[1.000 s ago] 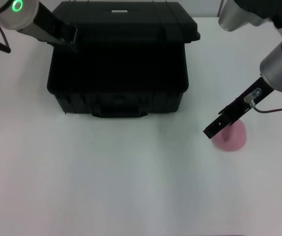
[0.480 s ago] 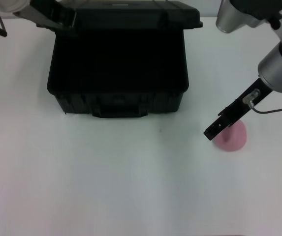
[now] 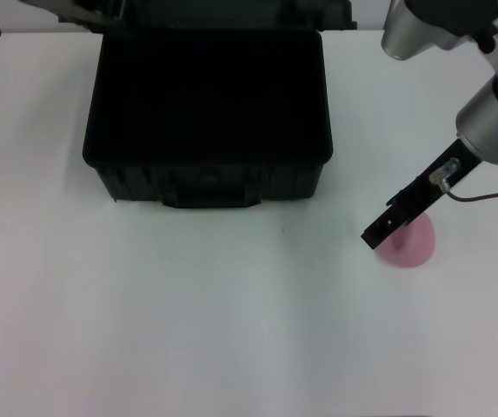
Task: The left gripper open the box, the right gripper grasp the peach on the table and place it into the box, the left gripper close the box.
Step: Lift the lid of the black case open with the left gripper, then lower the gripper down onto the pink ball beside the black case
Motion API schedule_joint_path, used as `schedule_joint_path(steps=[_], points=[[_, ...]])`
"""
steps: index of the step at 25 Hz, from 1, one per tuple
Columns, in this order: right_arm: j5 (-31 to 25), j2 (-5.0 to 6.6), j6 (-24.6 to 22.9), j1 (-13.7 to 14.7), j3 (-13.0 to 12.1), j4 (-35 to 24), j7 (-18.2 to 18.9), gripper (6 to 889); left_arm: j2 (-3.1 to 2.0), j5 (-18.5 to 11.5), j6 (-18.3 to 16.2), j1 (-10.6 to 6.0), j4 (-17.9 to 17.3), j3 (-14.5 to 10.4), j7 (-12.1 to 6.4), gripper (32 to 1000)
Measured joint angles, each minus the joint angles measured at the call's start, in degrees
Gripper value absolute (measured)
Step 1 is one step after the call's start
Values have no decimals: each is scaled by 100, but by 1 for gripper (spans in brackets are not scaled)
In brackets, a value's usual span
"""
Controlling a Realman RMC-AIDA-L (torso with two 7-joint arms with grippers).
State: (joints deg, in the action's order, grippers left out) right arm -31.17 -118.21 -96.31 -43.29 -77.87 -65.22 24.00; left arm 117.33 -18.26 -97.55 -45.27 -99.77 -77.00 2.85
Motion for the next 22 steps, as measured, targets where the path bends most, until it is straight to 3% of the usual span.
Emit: schedule_joint_path(steps=[15, 22], points=[[-3, 0, 42, -74, 0, 185, 26, 805, 1, -9, 168, -66, 14, 296, -153, 391], [-3, 0, 43, -74, 0, 185, 26, 803, 0, -14, 169, -70, 10, 307, -156, 391]])
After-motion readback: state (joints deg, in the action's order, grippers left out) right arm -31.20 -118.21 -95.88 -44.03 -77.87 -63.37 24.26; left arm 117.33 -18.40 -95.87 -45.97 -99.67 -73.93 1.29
